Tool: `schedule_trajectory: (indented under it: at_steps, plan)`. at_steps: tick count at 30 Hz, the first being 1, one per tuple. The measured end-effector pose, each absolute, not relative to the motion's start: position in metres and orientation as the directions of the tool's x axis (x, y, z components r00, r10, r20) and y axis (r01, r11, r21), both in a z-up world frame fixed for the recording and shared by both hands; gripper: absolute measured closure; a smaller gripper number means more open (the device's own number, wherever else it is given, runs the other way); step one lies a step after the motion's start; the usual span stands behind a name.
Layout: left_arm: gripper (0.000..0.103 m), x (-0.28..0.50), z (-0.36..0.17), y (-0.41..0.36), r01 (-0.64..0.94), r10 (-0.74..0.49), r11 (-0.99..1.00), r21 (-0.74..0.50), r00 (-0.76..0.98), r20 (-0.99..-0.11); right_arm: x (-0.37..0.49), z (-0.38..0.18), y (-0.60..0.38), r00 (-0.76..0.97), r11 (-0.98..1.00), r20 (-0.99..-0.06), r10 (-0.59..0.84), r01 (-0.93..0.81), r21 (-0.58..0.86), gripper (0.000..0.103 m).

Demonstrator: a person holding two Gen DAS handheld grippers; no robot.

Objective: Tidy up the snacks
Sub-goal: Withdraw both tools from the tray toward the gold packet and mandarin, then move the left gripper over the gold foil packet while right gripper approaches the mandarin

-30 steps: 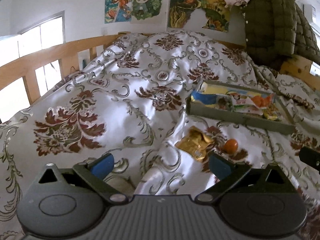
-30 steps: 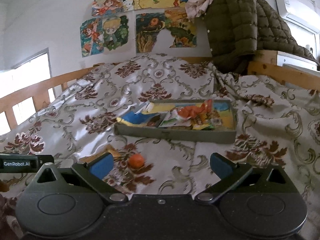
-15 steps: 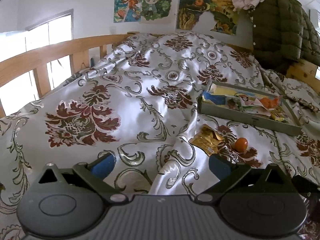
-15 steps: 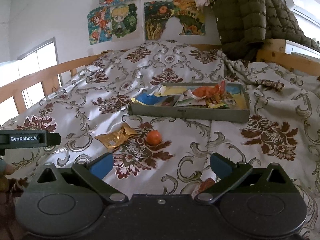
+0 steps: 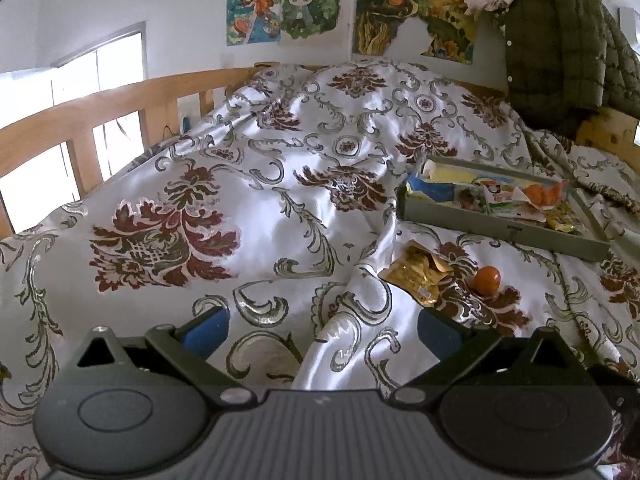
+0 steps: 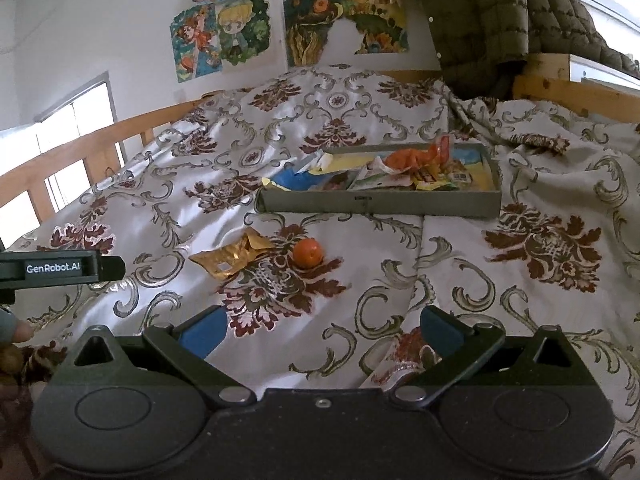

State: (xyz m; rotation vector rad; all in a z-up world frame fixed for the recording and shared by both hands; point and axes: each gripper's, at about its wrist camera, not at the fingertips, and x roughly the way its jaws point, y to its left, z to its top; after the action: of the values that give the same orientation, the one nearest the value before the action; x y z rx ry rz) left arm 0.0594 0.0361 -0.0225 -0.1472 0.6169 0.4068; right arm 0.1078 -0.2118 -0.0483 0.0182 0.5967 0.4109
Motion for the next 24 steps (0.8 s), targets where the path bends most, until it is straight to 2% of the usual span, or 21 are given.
schedule_trajectory:
  at_steps: [24]
  plan:
    - [0.000, 0.068, -0.026, 0.032, -0.435, 0.368, 0.900, 0.022, 0.731, -0.574, 0.132, -0.049, -0.188, 0.704, 0.877, -0.542, 0.459, -0.459, 0.146, 0.001]
